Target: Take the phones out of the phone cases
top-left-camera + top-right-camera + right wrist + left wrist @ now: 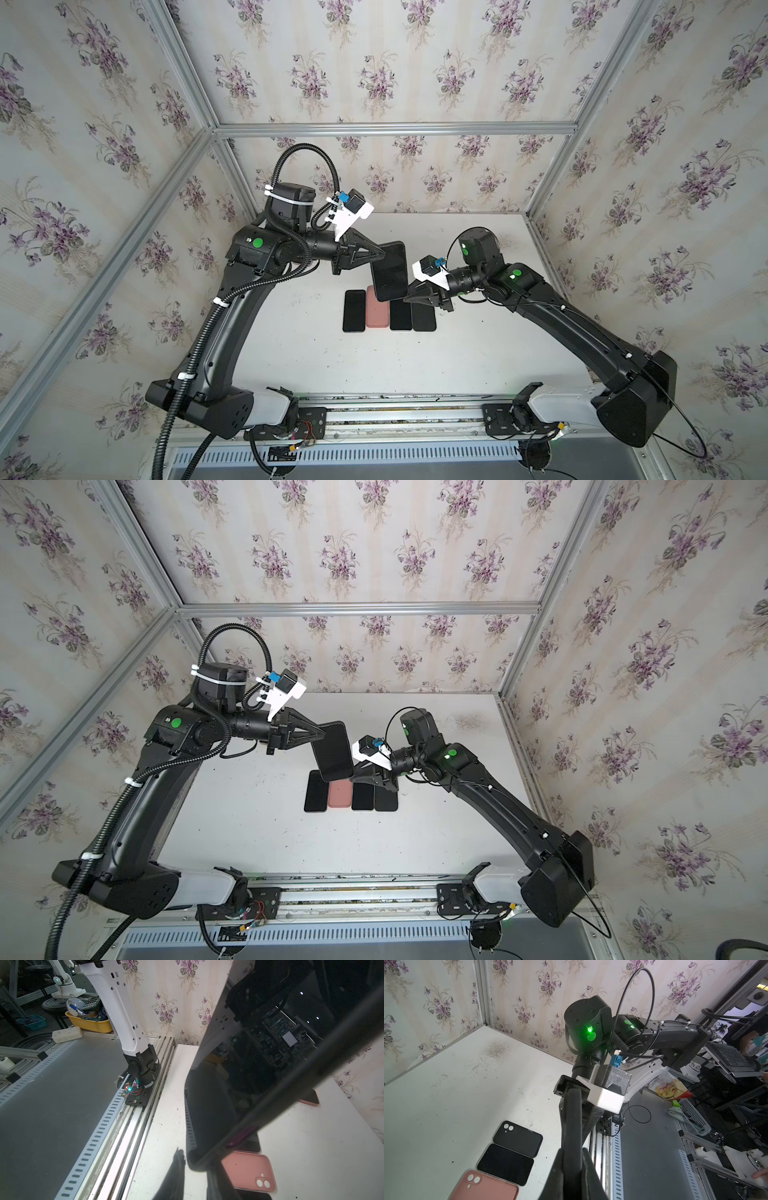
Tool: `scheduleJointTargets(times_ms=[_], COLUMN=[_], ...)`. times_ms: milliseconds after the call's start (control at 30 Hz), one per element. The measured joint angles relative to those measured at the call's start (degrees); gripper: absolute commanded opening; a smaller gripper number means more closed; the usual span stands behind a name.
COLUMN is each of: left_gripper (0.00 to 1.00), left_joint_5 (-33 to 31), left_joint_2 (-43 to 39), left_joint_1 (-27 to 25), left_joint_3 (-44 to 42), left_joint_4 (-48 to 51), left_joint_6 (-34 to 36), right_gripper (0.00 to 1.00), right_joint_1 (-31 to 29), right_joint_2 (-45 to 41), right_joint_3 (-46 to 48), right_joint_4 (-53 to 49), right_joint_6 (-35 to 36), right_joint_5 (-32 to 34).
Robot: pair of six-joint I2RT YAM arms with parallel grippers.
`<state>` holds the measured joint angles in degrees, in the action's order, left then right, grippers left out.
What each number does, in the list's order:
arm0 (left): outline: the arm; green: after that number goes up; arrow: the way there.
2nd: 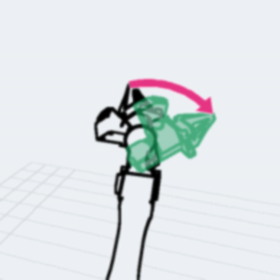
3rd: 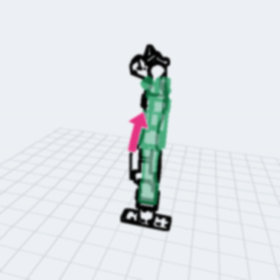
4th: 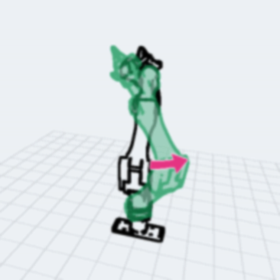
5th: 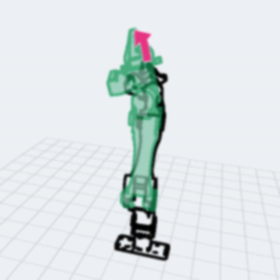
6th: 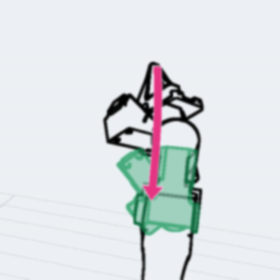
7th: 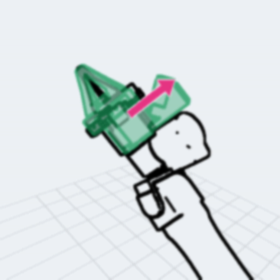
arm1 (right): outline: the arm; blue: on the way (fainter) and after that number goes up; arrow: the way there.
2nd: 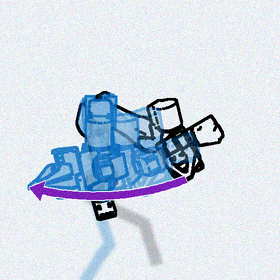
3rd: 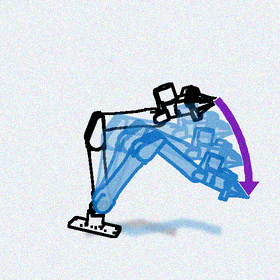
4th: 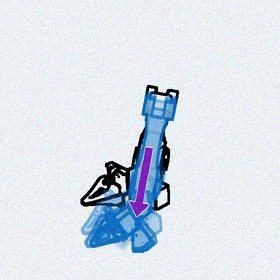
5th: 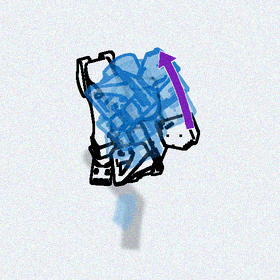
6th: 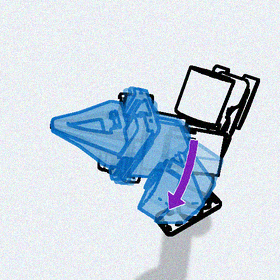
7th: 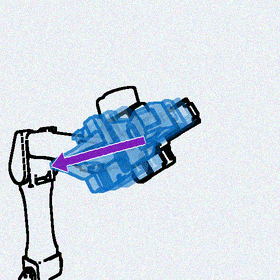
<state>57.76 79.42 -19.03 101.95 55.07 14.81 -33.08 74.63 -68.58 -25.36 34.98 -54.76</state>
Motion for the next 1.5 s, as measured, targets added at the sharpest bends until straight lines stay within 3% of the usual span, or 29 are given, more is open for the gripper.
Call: scheduleJointTargets(times_ms=[467,733,1000,1267,1300,1500], left_gripper=[0.03,0.02,0.00,0.00,0.00,0.00], left_joint_5=[0.57,1.46,6.03,9.79,10.21,11.65], left_joint_2=[1.38,3.56,9.20,11.06,11.06,11.10], left_joint_1=[-1.95,-2.23,-2.21,-2.16,-2.16,-2.08], left_joint_3=[0.63,1.40,3.15,2.16,2.01,1.29], left_joint_4=[0.13,-0.33,-4.11,-7.50,-7.87,-9.66], left_joint_6=[0.37,-0.96,-7.26,-13.53,-14.16,-18.58], right_gripper=[0.00,0.00,0.00,0.00,0.02,0.39], right_joint_1=[0.11,0.11,0.09,0.07,0.09,0.04], right_joint_2=[1.05,1.33,1.36,-1.14,-1.53,-5.86], right_joint_3=[-1.51,-1.51,-1.25,4.28,5.11,12.63], right_joint_4=[-4.94,-5.95,-5.68,3.56,5.25,18.38], right_joint_6=[1.95,3.48,6.54,7.91,7.63,0.72], right_joint_5=[-0.24,0.63,2.91,8.92,9.86,14.43])
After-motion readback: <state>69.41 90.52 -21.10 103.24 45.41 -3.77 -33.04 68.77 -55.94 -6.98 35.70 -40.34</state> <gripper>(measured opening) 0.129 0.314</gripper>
